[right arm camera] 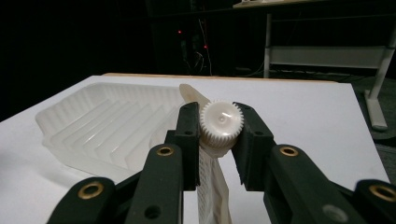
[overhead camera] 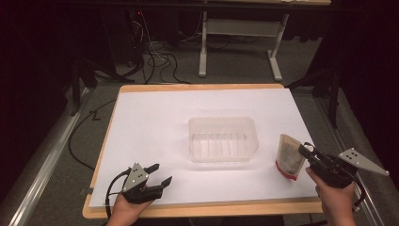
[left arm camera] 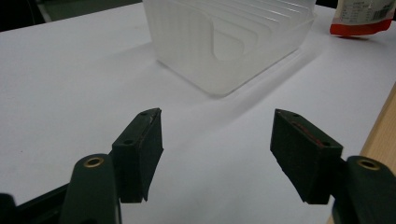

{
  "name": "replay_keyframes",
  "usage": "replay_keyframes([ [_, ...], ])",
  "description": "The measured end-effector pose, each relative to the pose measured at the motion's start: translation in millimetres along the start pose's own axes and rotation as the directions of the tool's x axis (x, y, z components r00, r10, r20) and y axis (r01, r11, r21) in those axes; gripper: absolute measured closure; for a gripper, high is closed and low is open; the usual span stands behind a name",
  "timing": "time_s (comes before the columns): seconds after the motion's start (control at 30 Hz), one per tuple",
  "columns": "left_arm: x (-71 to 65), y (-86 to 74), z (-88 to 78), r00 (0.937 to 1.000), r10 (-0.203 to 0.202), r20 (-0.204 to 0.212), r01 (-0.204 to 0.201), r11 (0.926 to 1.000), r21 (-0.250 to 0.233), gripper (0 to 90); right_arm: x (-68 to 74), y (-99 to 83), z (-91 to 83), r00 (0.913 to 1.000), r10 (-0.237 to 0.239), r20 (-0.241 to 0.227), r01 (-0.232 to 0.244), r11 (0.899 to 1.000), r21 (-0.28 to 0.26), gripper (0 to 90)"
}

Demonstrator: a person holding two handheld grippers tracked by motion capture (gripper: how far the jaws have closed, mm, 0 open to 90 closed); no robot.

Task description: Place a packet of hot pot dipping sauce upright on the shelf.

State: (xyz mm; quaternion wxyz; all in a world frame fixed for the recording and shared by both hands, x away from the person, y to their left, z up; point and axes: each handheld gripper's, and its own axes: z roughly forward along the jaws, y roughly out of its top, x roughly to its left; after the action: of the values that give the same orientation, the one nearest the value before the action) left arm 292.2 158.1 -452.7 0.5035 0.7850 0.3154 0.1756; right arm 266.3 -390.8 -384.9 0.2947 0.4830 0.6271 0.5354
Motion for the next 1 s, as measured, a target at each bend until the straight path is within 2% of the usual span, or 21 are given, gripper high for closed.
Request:
replay_keyframes([
  [0.33, 0.8, -2.2, -8.5, 0.9999, -0.003, -0.016, 0.003, 0.9999, -0.015, 35.0, 4.0, 6.8, 5.1, 0.9999, -0.010, 0.013, 0.011, 1.000, -0.029, 74.4],
  [0.53, 1.7, -2.3, -9.9, 0.9998, -0.010, -0.016, 0.010, 0.9998, -0.019, 34.9, 4.5, 12.2, 16.0, 0.9996, 0.011, 0.026, -0.010, 0.999, -0.051, 74.4],
  [0.63, 1.0, -1.9, -9.2, 0.9999, -0.004, -0.013, 0.004, 0.9998, -0.018, 34.9, 4.0, 14.7, 26.2, 0.9990, 0.020, 0.040, -0.018, 0.999, -0.049, 74.3],
  [0.67, 1.1, -1.6, -9.0, 0.9999, -0.002, -0.013, 0.002, 0.9998, -0.018, 34.9, 4.5, 16.6, 34.8, 0.9986, 0.021, 0.049, -0.019, 0.999, -0.043, 74.3],
  [0.8, 1.7, -1.8, -9.1, 0.9999, -0.005, -0.011, 0.005, 0.9998, -0.021, 34.9, 5.8, 17.6, 45.7, 0.9979, 0.025, 0.061, -0.022, 0.999, -0.040, 74.3],
  [0.9, 1.9, -1.7, -9.6, 0.9999, -0.004, -0.012, 0.004, 0.9998, -0.020, 34.9, 5.8, 15.5, 49.2, 0.9974, 0.032, 0.064, -0.030, 0.999, -0.031, 74.3],
  [1.0, 1.7, -1.7, -9.6, 0.9999, -0.006, -0.013, 0.006, 0.9998, -0.021, 34.9, 6.2, 5.6, 49.1, 0.9974, 0.030, 0.066, -0.030, 0.999, -0.011, 74.1],
])
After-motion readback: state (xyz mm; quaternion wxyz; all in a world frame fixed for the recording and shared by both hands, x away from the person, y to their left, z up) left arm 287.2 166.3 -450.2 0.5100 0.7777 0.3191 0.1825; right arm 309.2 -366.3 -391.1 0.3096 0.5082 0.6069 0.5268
